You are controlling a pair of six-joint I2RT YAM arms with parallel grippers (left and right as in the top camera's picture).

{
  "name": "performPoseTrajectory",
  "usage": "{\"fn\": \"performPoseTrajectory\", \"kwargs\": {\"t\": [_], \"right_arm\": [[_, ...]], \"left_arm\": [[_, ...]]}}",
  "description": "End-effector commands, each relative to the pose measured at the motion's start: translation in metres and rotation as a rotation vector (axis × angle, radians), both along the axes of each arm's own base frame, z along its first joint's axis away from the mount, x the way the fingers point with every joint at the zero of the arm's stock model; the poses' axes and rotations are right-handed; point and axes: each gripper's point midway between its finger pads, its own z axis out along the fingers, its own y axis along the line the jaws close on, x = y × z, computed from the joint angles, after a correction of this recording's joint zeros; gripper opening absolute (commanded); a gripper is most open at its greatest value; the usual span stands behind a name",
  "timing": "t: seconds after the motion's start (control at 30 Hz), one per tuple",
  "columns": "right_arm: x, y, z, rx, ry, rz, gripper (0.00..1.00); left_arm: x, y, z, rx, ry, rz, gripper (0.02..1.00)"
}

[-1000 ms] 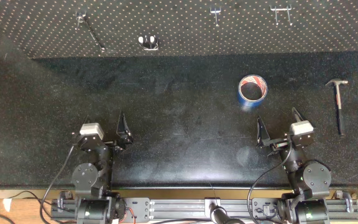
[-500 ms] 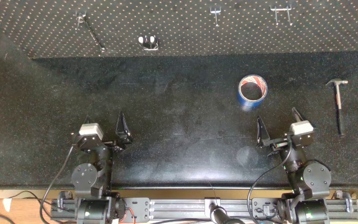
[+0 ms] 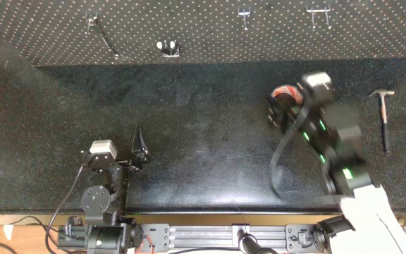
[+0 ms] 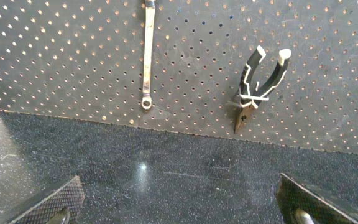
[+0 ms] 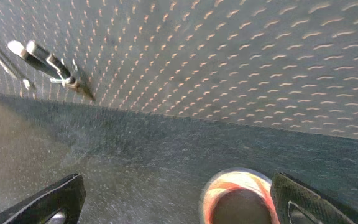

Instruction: Place Tools Onto Pegboard

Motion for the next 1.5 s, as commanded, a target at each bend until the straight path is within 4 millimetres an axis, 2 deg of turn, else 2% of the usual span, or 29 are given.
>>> {"fn": "performPoseTrajectory", "kwargs": {"t": [0.03, 0.1, 0.17, 0.33, 0.53, 0.57, 0.6, 0.63, 0.7, 0.73, 0.8, 0.83, 0.9, 0.93, 0.97, 1.0, 1.07, 1.13, 1.17, 1.23, 1.33, 1.5], "right_arm": [[0.036, 0.032, -0.057, -0.105, 0.411, 0.046, 0.976], [0.040, 0.028, -0.086, -0.183, 0.602, 0.019, 0.976], [0.037, 0.024, -0.103, -0.222, 0.688, 0.006, 0.976], [0.029, 0.019, -0.115, -0.230, 0.751, -0.019, 0.976], [0.027, -0.001, -0.140, -0.353, 0.797, -0.083, 0.976], [0.028, -0.002, -0.140, -0.379, 0.788, -0.079, 0.930], [0.028, -0.003, -0.140, -0.389, 0.786, -0.082, 0.805], [0.028, -0.004, -0.140, -0.392, 0.785, -0.084, 0.761], [0.028, -0.004, -0.140, -0.397, 0.785, -0.083, 0.417], [0.027, -0.005, -0.141, -0.402, 0.784, -0.078, 0.343], [0.027, -0.005, -0.141, -0.403, 0.785, -0.077, 0.123], [0.027, -0.005, -0.141, -0.403, 0.785, -0.077, 0.080], [0.027, -0.004, -0.139, -0.401, 0.780, -0.075, 0.077], [0.027, 0.002, -0.130, -0.396, 0.753, -0.064, 0.075], [0.029, 0.011, -0.113, -0.377, 0.695, -0.053, 0.077], [0.034, 0.027, -0.074, -0.318, 0.573, -0.045, 0.077], [0.031, 0.053, -0.006, -0.229, 0.363, 0.001, 0.075], [0.019, 0.071, 0.057, -0.144, 0.173, 0.051, 0.075], [0.016, 0.075, 0.079, -0.110, 0.105, 0.062, 0.075], [0.026, 0.079, 0.103, -0.068, 0.008, 0.047, 0.075], [0.048, 0.084, 0.118, -0.035, -0.085, 0.006, 0.077], [0.078, 0.097, 0.096, -0.064, -0.100, -0.002, 0.075]], "left_arm": [[0.000, 0.000, -0.001, 0.005, 0.002, 0.000, 0.996], [0.000, 0.000, -0.001, 0.005, 0.002, 0.000, 0.996], [0.000, 0.000, -0.001, 0.005, 0.002, 0.000, 0.996], [0.000, 0.000, -0.001, 0.005, 0.002, 0.000, 0.996], [0.000, 0.000, -0.001, 0.005, 0.002, 0.000, 0.996], [0.000, 0.000, -0.001, 0.005, 0.002, 0.000, 0.996], [0.000, 0.000, -0.001, 0.005, 0.002, 0.000, 0.996], [0.000, 0.000, -0.001, 0.005, 0.002, 0.000, 0.996], [0.000, 0.000, -0.001, 0.005, 0.002, 0.000, 0.996], [0.000, 0.000, -0.001, 0.005, 0.002, 0.000, 0.996], [0.000, 0.000, -0.001, 0.005, 0.002, 0.000, 0.996], [0.000, 0.000, -0.001, 0.005, 0.002, 0.000, 0.996], [0.000, 0.000, -0.001, 0.005, 0.002, 0.000, 0.996], [0.000, 0.000, -0.001, 0.005, 0.002, 0.000, 0.996], [0.000, 0.000, -0.001, 0.005, 0.002, 0.000, 0.996], [0.000, 0.000, -0.001, 0.005, 0.002, 0.000, 0.996], [0.000, 0.000, -0.001, 0.005, 0.002, 0.000, 0.996], [0.000, 0.000, -0.001, 0.005, 0.002, 0.000, 0.996], [0.000, 0.000, -0.001, 0.005, 0.002, 0.000, 0.996], [0.000, 0.000, -0.001, 0.005, 0.002, 0.000, 0.996], [0.000, 0.000, -0.001, 0.005, 0.002, 0.000, 0.996], [0.000, 0.000, -0.001, 0.005, 0.002, 0.000, 0.996]]}}
